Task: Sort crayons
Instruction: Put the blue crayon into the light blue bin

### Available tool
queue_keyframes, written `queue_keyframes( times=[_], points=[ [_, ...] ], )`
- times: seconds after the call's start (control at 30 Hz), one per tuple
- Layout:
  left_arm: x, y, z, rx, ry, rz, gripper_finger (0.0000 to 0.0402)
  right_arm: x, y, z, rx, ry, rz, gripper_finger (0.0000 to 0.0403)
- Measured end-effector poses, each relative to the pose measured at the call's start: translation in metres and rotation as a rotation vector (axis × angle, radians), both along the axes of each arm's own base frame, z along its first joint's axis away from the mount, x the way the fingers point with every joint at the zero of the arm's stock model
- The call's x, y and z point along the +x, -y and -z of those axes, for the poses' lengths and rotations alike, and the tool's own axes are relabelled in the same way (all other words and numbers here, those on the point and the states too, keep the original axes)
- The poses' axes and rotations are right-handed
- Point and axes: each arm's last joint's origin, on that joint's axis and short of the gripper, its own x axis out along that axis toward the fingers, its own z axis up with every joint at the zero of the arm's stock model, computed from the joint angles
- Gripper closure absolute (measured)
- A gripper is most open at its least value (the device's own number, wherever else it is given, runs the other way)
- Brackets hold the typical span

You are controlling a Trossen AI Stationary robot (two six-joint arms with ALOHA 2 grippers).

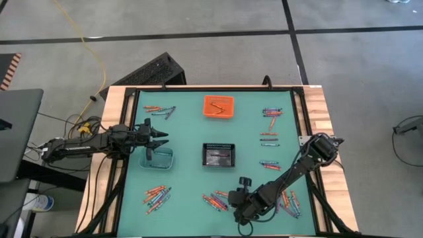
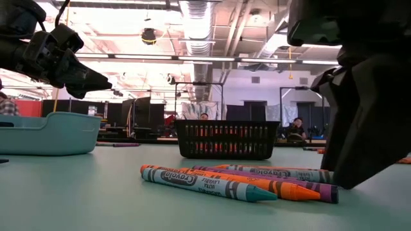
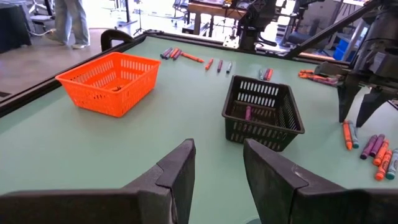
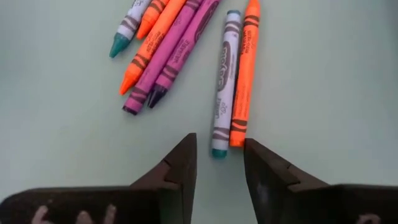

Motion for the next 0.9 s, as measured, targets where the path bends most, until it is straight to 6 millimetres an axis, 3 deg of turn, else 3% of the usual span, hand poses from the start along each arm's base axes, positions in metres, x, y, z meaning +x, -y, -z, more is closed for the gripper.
queue_keyframes(
  times=[0.73,0.9],
  points=[
    [0.0,0.0,0.0,0.0,0.0,-0.001,0.0276,-0.0012,-0.0023,-0.0009,0.122,-0.051,0.056,0.0273],
    [0.0,0.0,0.0,0.0,0.0,0.0,0.0276,0.0031,0.0025,-0.0008,0.134,-0.049,0.075,0.0289]
  ],
)
